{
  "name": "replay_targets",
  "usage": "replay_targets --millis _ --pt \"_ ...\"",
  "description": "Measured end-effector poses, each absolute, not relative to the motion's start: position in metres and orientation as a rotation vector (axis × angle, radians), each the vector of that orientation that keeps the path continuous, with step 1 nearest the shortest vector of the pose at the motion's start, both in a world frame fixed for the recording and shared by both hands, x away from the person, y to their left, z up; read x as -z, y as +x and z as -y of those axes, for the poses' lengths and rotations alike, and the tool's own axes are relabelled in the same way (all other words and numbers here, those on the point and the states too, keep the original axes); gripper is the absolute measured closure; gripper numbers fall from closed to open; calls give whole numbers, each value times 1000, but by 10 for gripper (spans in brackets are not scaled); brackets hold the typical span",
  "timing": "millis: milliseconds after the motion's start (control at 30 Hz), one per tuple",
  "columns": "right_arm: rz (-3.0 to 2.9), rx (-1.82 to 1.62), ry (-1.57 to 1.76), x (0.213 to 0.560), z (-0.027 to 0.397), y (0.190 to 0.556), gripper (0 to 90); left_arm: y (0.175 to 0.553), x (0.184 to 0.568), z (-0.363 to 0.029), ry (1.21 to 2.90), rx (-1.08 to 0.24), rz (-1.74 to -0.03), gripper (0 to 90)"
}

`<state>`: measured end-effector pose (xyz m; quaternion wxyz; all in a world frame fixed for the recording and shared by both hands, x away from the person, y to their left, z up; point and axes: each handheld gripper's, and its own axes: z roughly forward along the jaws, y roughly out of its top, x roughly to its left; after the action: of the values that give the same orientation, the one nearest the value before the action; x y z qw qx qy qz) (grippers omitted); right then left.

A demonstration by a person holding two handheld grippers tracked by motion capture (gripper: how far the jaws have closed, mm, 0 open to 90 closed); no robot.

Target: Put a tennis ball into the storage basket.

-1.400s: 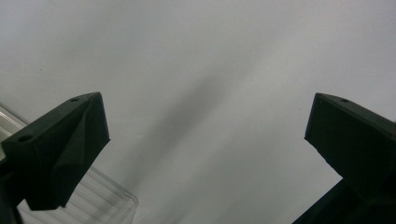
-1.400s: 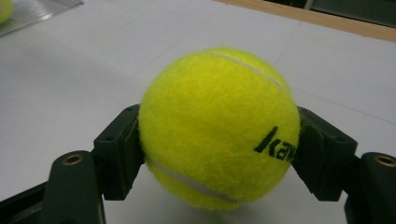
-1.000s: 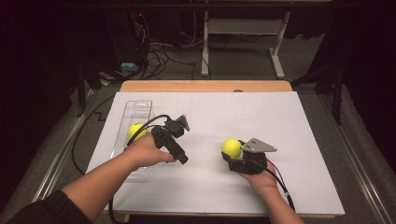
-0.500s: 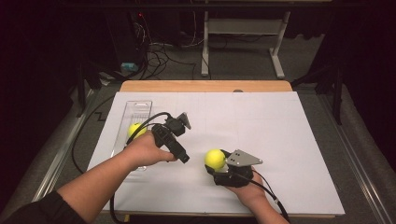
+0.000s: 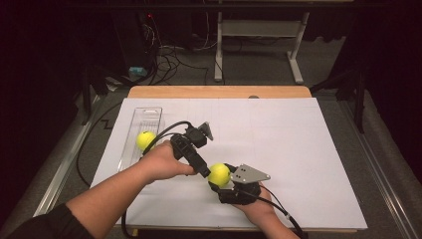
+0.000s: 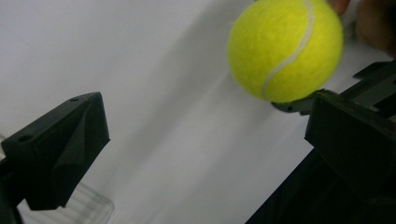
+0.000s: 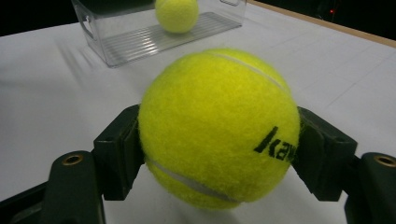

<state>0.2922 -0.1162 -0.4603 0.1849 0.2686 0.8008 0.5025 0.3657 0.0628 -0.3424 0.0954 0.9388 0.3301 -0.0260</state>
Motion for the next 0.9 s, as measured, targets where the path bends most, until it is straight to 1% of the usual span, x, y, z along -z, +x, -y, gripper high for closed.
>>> replay_targets --millis 367,667,767,900 --pt "-2246 -1448 740 457 113 289 266 361 348 -32 2802 138 -926 6" --pt "-2219 -1472 718 453 115 288 266 361 360 -20 2822 172 -914 14" --pt "-2217 -1481 721 453 115 288 266 362 364 -20 2824 193 -917 33" --pt "-2218 -1479 724 453 115 288 266 362 366 -19 2821 225 -906 113"
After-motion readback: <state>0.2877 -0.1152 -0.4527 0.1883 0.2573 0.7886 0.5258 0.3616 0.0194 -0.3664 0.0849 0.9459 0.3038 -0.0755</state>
